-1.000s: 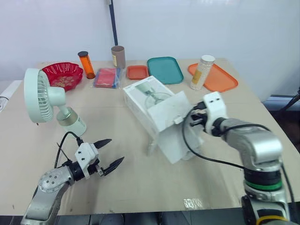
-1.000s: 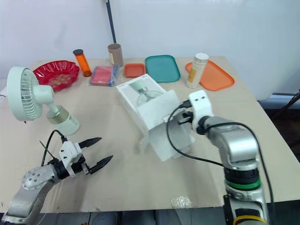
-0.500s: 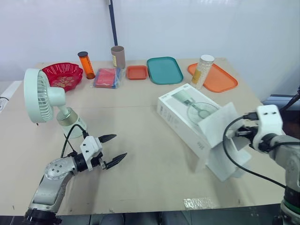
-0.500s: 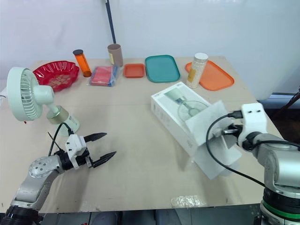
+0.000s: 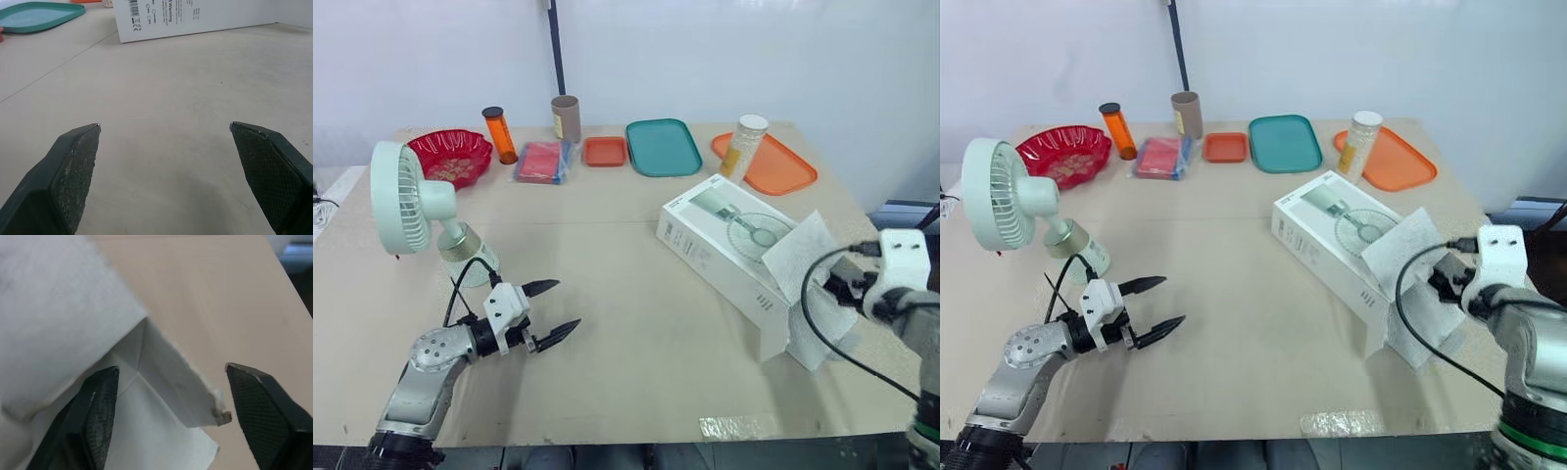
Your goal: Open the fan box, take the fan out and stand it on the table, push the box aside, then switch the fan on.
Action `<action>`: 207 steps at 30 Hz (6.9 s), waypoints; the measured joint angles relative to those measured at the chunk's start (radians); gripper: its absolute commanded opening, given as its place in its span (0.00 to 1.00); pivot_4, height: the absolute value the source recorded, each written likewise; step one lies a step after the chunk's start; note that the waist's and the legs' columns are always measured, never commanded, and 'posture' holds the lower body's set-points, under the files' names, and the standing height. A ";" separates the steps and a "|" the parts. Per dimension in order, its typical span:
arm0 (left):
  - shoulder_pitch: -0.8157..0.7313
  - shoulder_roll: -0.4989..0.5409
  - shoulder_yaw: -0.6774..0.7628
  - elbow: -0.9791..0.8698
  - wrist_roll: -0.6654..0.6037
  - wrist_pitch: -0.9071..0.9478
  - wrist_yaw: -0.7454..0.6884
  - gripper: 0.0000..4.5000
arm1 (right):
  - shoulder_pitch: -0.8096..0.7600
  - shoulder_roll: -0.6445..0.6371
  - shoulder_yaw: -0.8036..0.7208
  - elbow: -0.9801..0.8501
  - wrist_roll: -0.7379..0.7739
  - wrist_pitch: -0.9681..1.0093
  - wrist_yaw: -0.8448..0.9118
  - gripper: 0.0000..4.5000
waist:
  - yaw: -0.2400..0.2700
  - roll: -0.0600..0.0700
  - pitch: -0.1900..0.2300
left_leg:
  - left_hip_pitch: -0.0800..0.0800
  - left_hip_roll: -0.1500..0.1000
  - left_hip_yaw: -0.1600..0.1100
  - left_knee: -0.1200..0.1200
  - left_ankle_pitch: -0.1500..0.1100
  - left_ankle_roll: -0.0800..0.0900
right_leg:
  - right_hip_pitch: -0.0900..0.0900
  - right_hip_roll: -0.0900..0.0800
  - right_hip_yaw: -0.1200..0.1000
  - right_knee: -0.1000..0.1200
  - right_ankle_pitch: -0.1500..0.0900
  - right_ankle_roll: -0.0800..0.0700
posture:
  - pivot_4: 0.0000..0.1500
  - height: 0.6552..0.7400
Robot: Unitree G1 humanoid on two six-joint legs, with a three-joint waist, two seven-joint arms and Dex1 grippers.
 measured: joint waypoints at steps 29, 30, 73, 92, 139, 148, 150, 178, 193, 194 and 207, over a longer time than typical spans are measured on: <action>0.085 -0.075 0.018 -0.126 0.069 0.004 0.225 1.00 | -0.323 0.235 0.509 0.040 0.215 -0.651 0.370 0.98 | -0.007 -0.001 0.001 | 0.001 0.001 0.001 0.000 0.000 0.003 | 0.000 0.001 0.002 -0.001 0.002 -0.001 | 1.00 1.00; 0.106 -0.081 0.019 -0.148 0.074 0.007 0.242 1.00 | -0.321 0.245 0.539 0.055 0.208 -0.663 0.384 0.98 | -0.007 0.000 0.001 | 0.001 0.001 0.001 0.000 0.000 0.003 | 0.000 0.000 0.002 -0.001 0.002 -0.001 | 1.00 1.00; 0.415 -0.325 0.477 -0.586 0.353 0.033 0.861 1.00 | -0.393 0.417 0.816 0.377 0.032 -0.933 0.649 0.98 | -0.008 -0.002 0.000 | 0.002 0.002 0.000 0.001 0.000 0.003 | 0.001 0.002 0.000 0.000 0.003 -0.003 | 1.00 1.00; 0.239 -0.203 0.434 -0.412 0.337 0.052 0.787 1.00 | -0.393 0.429 0.816 0.377 -0.002 -0.945 0.643 0.98 | -0.008 -0.002 0.000 | 0.002 0.002 0.000 0.000 0.000 0.002 | 0.000 0.002 0.000 0.000 0.003 -0.003 | 1.00 1.00; 0.047 -0.220 0.406 -0.343 0.282 0.143 0.853 0.41 | -0.386 0.425 0.816 0.367 -0.034 -0.958 0.638 1.00 | -0.008 -0.003 0.000 | 0.002 0.002 0.000 0.000 0.001 0.002 | 0.000 0.001 -0.001 0.000 0.004 -0.003 | 1.00 1.00; 0.013 -0.257 0.377 -0.401 0.132 0.243 0.828 0.41 | -0.458 0.507 0.792 0.371 -0.011 -0.884 0.566 1.00 | -0.008 -0.005 0.001 | 0.001 0.002 -0.001 0.001 0.001 0.001 | 0.000 0.001 -0.001 0.000 0.005 -0.003 | 1.00 1.00; 0.013 -0.256 0.358 -0.416 0.123 0.253 0.817 0.41 | -0.483 0.523 0.782 0.371 -0.009 -0.861 0.547 1.00 | -0.008 -0.005 0.001 | 0.001 0.002 -0.001 0.001 0.001 0.001 | 0.000 0.001 -0.001 0.000 0.005 -0.003 | 1.00 1.00; -0.031 -0.252 0.193 -0.511 0.038 0.340 0.743 0.41 | -0.635 0.655 0.771 0.484 -0.016 -0.756 0.362 1.00 | -0.009 -0.005 0.001 | 0.000 0.002 -0.001 0.000 0.001 0.001 | -0.002 0.001 -0.001 0.001 0.005 -0.003 | 1.00 1.00; -0.045 -0.262 0.169 -0.511 0.058 0.340 0.762 0.41 | -0.681 0.728 0.776 0.587 -0.043 -0.744 0.324 0.91 | -0.009 -0.005 0.001 | -0.001 0.002 -0.001 0.000 0.001 0.001 | -0.002 0.001 -0.001 0.001 0.005 -0.003 | 1.00 1.00; -0.043 -0.263 0.169 -0.511 0.059 0.340 0.763 0.41 | -0.681 0.728 0.776 0.588 -0.043 -0.744 0.323 0.87 | -0.009 -0.005 0.001 | -0.001 0.002 -0.001 0.000 0.001 0.001 | -0.002 0.001 -0.001 0.001 0.005 -0.003 | 1.00 1.00; -0.028 -0.263 0.168 -0.511 0.069 0.340 0.763 0.41 | -0.681 0.725 0.774 0.588 -0.045 -0.742 0.338 0.76 | -0.009 -0.005 0.001 | -0.001 0.002 -0.001 0.000 0.001 0.001 | -0.002 0.001 -0.001 0.001 0.005 -0.003 | 1.00 1.00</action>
